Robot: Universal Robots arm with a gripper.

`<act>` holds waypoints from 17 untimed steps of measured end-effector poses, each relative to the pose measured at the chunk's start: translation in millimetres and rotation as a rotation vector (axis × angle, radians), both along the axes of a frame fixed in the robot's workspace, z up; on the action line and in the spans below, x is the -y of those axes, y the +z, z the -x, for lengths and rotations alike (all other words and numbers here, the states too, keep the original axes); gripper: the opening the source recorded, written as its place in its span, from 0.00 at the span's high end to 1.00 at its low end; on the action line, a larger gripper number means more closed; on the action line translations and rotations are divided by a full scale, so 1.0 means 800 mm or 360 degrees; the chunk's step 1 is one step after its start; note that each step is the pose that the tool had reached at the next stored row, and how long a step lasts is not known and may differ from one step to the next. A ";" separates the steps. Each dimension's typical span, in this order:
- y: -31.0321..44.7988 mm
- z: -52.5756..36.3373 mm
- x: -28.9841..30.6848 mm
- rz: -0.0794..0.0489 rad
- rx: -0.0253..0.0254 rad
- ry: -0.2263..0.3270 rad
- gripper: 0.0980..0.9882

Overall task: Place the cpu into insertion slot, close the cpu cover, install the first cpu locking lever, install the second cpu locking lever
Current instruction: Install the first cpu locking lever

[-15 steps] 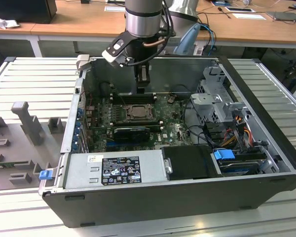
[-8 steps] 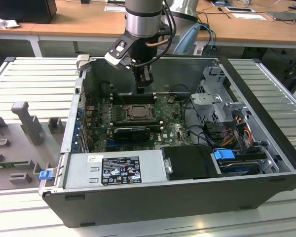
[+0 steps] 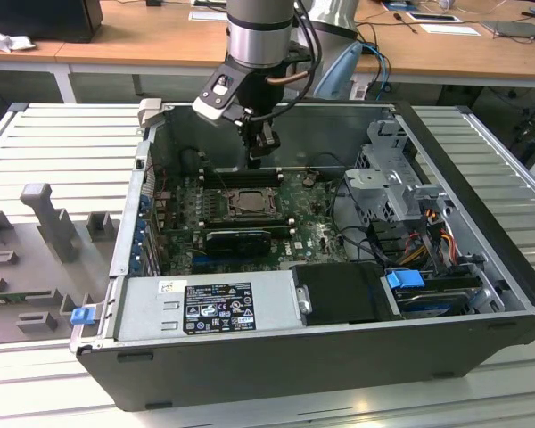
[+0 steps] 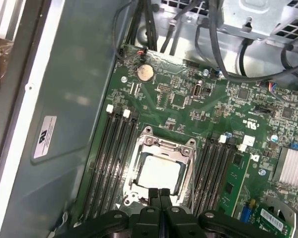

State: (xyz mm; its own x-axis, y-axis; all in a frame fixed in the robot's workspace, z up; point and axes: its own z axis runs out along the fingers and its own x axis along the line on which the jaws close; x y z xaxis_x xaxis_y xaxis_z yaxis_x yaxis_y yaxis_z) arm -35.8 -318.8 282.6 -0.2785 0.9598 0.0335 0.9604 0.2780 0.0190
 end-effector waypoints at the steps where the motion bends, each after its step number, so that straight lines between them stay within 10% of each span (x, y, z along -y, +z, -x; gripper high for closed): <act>1: 0.0000 0.000 0.0000 0.0000 0.00000 0.0012 1.00; 17: 0.0000 0.000 0.0000 0.0000 0.00000 0.0289 1.00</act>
